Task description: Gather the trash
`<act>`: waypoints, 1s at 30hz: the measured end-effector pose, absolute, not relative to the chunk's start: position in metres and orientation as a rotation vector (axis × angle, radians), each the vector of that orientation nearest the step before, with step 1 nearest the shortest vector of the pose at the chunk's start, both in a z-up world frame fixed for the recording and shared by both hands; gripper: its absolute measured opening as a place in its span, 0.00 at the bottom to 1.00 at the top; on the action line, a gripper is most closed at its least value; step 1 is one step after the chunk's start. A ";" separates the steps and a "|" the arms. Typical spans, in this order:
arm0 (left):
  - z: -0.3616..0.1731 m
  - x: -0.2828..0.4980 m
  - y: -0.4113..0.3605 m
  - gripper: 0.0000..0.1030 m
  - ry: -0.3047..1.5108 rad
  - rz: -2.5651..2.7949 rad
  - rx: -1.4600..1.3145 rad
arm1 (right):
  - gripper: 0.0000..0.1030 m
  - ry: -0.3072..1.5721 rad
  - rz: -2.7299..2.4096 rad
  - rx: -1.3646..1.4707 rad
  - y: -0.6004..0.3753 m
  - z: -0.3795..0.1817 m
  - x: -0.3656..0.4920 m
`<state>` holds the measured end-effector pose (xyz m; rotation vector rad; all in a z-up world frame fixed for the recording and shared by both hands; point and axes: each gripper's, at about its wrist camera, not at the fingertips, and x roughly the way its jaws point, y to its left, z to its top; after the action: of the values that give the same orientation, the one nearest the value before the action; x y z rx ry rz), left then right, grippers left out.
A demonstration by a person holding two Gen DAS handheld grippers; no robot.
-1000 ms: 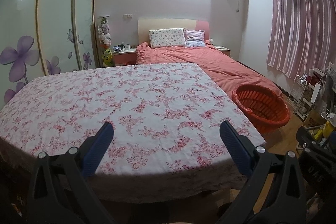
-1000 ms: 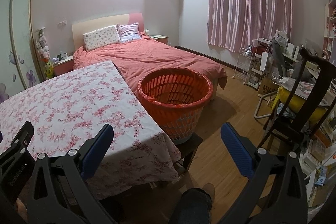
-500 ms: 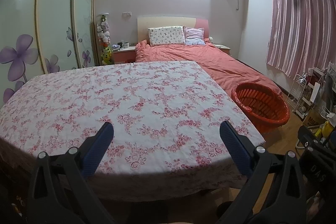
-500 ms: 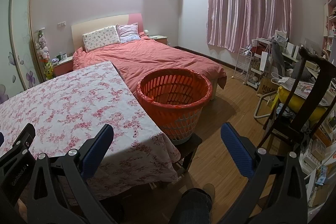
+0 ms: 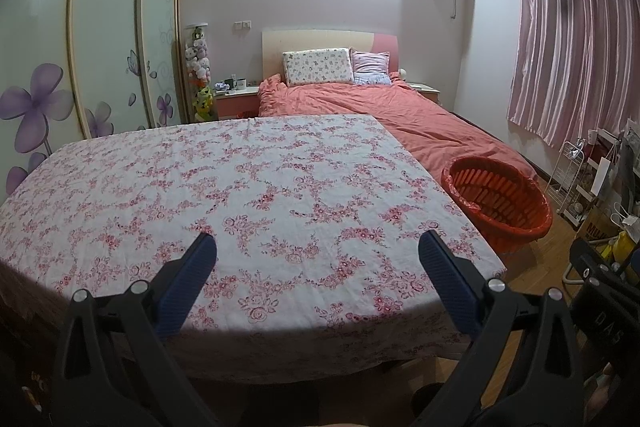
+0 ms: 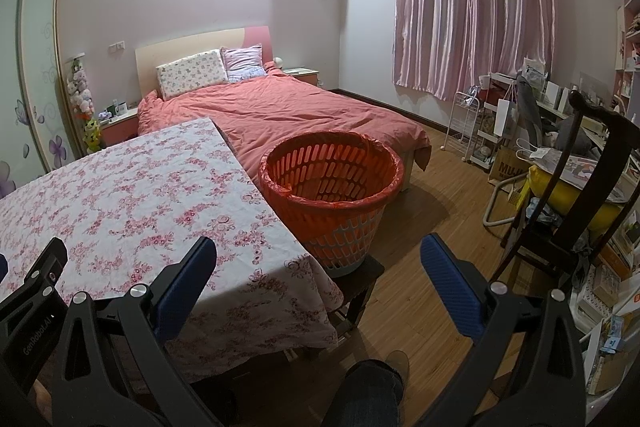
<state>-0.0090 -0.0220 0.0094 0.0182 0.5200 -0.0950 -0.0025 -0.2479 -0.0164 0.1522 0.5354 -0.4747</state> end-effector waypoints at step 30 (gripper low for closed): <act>0.008 -0.008 -0.021 0.96 0.523 -0.092 0.017 | 0.98 0.535 -0.475 0.152 -0.248 -0.017 -0.003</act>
<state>-0.0083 -0.0212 0.0076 0.0173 0.5226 -0.0921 -0.0029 -0.2484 -0.0170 0.1521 0.5348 -0.4745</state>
